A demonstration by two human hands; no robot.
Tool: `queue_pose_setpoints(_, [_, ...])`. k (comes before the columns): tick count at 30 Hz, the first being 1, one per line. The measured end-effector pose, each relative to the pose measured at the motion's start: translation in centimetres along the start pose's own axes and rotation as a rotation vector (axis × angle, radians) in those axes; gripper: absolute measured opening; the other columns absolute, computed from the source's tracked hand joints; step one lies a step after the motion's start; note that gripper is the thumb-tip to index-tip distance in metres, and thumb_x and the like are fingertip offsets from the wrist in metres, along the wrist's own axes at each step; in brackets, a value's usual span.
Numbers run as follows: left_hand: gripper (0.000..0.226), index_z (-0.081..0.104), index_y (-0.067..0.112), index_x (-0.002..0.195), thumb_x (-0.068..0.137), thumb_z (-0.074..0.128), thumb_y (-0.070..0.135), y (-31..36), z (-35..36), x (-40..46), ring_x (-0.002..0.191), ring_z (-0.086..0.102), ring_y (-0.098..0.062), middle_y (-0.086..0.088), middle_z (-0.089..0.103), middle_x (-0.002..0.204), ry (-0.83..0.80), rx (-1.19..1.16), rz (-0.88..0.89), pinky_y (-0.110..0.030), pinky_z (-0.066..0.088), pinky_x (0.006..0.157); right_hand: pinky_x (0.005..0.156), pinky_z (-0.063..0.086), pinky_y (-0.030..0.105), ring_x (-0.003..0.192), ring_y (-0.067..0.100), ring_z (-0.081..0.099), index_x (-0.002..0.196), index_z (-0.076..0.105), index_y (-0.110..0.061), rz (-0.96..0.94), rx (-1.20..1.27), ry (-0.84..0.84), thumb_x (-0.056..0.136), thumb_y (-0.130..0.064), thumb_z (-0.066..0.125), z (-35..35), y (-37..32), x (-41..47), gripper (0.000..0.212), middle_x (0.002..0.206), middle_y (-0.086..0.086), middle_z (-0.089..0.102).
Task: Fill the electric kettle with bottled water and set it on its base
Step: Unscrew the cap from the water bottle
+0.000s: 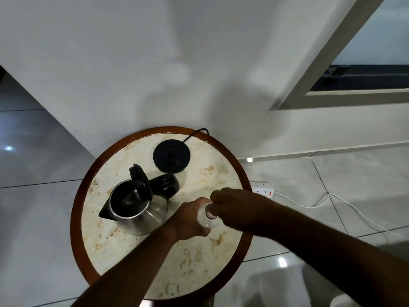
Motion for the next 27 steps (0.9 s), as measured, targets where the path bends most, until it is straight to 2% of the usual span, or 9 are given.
queue_pose_setpoints(2, [0.061, 0.049, 0.035, 0.11, 0.058, 0.079, 0.032, -0.1, 0.0, 0.0, 0.093, 0.064, -0.007, 0.011, 0.067, 0.102, 0.023, 0.004, 0.002, -0.026, 0.056, 0.078, 0.074, 0.051, 0.032, 0.092, 0.024, 0.06, 0.116, 0.058, -0.008, 0.135, 0.156, 0.053, 0.087, -0.01, 0.059, -0.4, 2.5, -0.9, 0.03, 0.106, 0.01, 0.06])
queue_pose_setpoints(4, [0.065, 0.049, 0.04, 0.109, 0.055, 0.084, 0.033, -0.4, 0.0, -0.2, 0.094, 0.063, -0.002, 0.016, 0.066, 0.102, 0.05, -0.001, 0.013, -0.02, 0.053, 0.079, 0.086, 0.048, 0.032, 0.101, 0.023, 0.058, 0.118, 0.058, -0.009, 0.321, 0.295, 0.078, 0.088, -0.013, 0.059, 0.9, 5.1, -2.4, 0.031, 0.111, 0.008, 0.06])
queue_pose_setpoints(7, [0.065, 0.047, 0.05, 0.102, 0.052, 0.086, 0.035, -0.7, 0.2, -0.7, 0.092, 0.058, 0.013, 0.027, 0.062, 0.098, 0.114, -0.047, 0.01, -0.006, 0.047, 0.074, 0.078, 0.042, 0.023, 0.097, 0.02, 0.058, 0.1, 0.063, -0.011, 0.563, 0.402, 0.076, 0.086, -0.016, 0.06, 6.5, 6.9, -4.6, 0.015, 0.103, 0.006, 0.062])
queue_pose_setpoints(9, [0.066, 0.048, 0.049, 0.103, 0.049, 0.086, 0.038, -1.1, 0.3, -0.8, 0.093, 0.06, 0.008, 0.026, 0.063, 0.1, 0.163, -0.074, 0.007, -0.011, 0.049, 0.076, 0.078, 0.044, 0.025, 0.093, 0.02, 0.057, 0.095, 0.064, -0.01, 0.652, 0.452, 0.072, 0.085, -0.015, 0.061, 11.1, 7.2, -5.0, 0.012, 0.1, 0.007, 0.061])
queue_pose_setpoints(11, [0.067, 0.051, 0.045, 0.105, 0.05, 0.087, 0.037, -1.4, 0.4, -1.1, 0.094, 0.062, 0.004, 0.023, 0.065, 0.101, 0.206, -0.093, -0.005, -0.016, 0.051, 0.078, 0.079, 0.048, 0.03, 0.09, 0.022, 0.057, 0.092, 0.064, -0.01, 0.683, 0.471, 0.046, 0.083, -0.016, 0.061, 15.1, 7.4, -4.4, 0.011, 0.099, 0.007, 0.057])
queue_pose_setpoints(14, [0.066, 0.05, 0.044, 0.105, 0.054, 0.09, 0.029, -1.7, 0.4, -1.5, 0.094, 0.06, 0.009, 0.023, 0.063, 0.101, 0.248, -0.105, -0.009, -0.011, 0.048, 0.077, 0.072, 0.048, 0.03, 0.085, 0.025, 0.058, 0.089, 0.064, -0.009, 0.702, 0.437, 0.024, 0.083, -0.018, 0.061, 19.0, 7.5, -2.9, 0.011, 0.098, 0.009, 0.054])
queue_pose_setpoints(20, [0.064, 0.051, 0.047, 0.1, 0.053, 0.09, 0.024, -1.9, 0.6, -1.7, 0.092, 0.06, 0.011, 0.028, 0.065, 0.097, 0.29, -0.105, -0.007, -0.006, 0.045, 0.074, 0.067, 0.049, 0.032, 0.084, 0.027, 0.06, 0.09, 0.063, -0.011, 0.728, 0.449, 0.069, 0.083, -0.016, 0.061, 22.0, 8.5, -1.7, 0.009, 0.099, 0.01, 0.052])
queue_pose_setpoints(23, [0.064, 0.051, 0.05, 0.098, 0.053, 0.089, 0.026, -1.9, 0.9, -1.8, 0.091, 0.059, 0.013, 0.033, 0.063, 0.096, 0.302, -0.098, -0.009, -0.003, 0.043, 0.072, 0.075, 0.047, 0.03, 0.095, 0.026, 0.057, 0.112, 0.057, -0.013, 0.759, 0.532, 0.109, 0.078, -0.022, 0.071, 22.0, 8.3, -2.2, 0.038, 0.107, 0.009, 0.053])
queue_pose_setpoints(27, [0.064, 0.05, 0.05, 0.099, 0.053, 0.089, 0.028, -1.4, 0.9, -1.9, 0.091, 0.058, 0.015, 0.027, 0.064, 0.096, 0.303, -0.112, -0.037, -0.003, 0.044, 0.071, 0.083, 0.041, 0.022, 0.101, 0.015, 0.052, 0.137, 0.039, -0.017, 0.852, 0.76, 0.318, 0.069, -0.035, 0.081, 20.2, 6.6, -4.0, 0.082, 0.12, 0.006, 0.055])
Point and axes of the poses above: each hand's wrist, its own x-axis towards the middle knuckle, its own z-axis out of the palm, y = z × x, the point moved 6 cm from there along x, towards the middle knuckle
